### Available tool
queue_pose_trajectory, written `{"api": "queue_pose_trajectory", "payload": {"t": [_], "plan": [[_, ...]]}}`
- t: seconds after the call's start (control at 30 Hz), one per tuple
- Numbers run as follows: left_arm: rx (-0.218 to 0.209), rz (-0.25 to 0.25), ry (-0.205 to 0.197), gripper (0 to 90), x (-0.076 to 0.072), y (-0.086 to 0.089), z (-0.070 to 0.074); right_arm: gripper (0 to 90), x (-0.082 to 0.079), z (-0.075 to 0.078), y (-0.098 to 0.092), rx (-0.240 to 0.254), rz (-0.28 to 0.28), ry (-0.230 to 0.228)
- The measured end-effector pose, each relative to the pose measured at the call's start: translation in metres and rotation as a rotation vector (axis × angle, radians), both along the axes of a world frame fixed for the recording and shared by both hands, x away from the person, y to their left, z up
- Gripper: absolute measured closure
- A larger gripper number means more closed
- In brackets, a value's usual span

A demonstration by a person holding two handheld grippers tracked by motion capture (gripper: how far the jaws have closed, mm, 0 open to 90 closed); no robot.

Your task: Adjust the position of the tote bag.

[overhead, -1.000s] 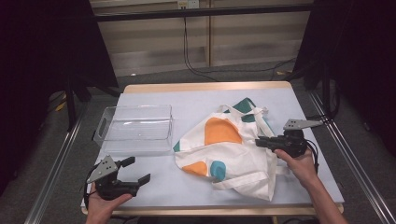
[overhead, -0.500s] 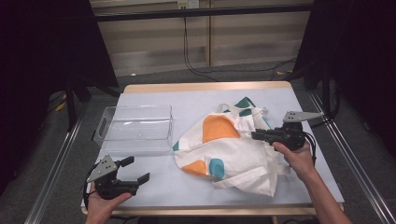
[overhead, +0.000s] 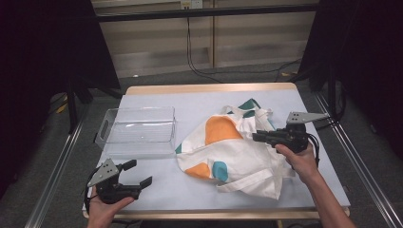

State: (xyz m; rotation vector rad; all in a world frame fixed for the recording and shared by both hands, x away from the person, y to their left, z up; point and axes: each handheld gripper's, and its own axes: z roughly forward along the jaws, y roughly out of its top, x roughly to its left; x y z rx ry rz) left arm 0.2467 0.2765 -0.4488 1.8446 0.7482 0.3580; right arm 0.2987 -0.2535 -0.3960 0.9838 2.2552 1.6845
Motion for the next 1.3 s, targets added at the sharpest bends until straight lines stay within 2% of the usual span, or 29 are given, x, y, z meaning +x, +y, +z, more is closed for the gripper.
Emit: {"api": "queue_pose_trajectory", "payload": {"t": [0.07, 0.13, 0.23, 0.37, 0.57, 0.63, 0.7, 0.77, 0.8, 0.9, 1.13, 1.23, 1.3], "plan": [[0.010, 0.011, -0.004, 11.7, -0.001, -0.001, 0.001, 83.0, -0.001, 0.001, 0.002, 0.001, 0.009, -0.003], [0.007, -0.006, -0.007, 12.5, -0.001, -0.001, 0.001, 83.1, -0.001, 0.002, 0.005, 0.000, 0.012, -0.003], [0.008, 0.002, -0.013, 12.5, -0.002, -0.001, 0.002, 83.1, -0.001, 0.003, 0.011, -0.010, 0.025, -0.015], [-0.003, 0.002, -0.010, 12.5, -0.002, 0.000, 0.002, 83.2, 0.002, 0.005, 0.017, 0.004, 0.044, -0.016], [0.008, 0.006, -0.005, 14.1, -0.003, -0.002, 0.002, 83.2, 0.006, 0.010, 0.031, 0.002, 0.073, -0.026], [0.009, -0.012, -0.013, 14.4, -0.003, -0.002, 0.002, 83.2, 0.007, 0.012, 0.036, -0.014, 0.091, -0.030], [-0.002, -0.012, -0.011, 14.4, -0.003, -0.003, 0.002, 83.1, 0.008, 0.012, 0.041, -0.031, 0.108, -0.026], [0.009, -0.008, -0.009, 14.4, -0.003, -0.003, 0.002, 83.2, 0.010, 0.012, 0.044, -0.038, 0.116, -0.022], [-0.004, -0.013, -0.004, 14.4, -0.003, -0.002, 0.002, 83.2, 0.010, 0.012, 0.046, -0.035, 0.116, -0.019], [0.011, 0.000, -0.004, 14.4, -0.003, -0.001, 0.002, 83.2, 0.012, 0.013, 0.052, -0.027, 0.131, -0.024], [-0.011, -0.008, -0.003, 14.4, -0.003, -0.001, 0.002, 83.2, 0.019, 0.016, 0.069, -0.015, 0.167, -0.029], [-0.005, 0.018, -0.004, 14.4, -0.003, -0.001, 0.003, 83.2, 0.020, 0.015, 0.076, -0.012, 0.178, -0.032], [-0.010, 0.003, -0.010, 14.4, -0.001, -0.001, 0.003, 83.2, 0.022, 0.013, 0.081, -0.020, 0.188, -0.028]]}}
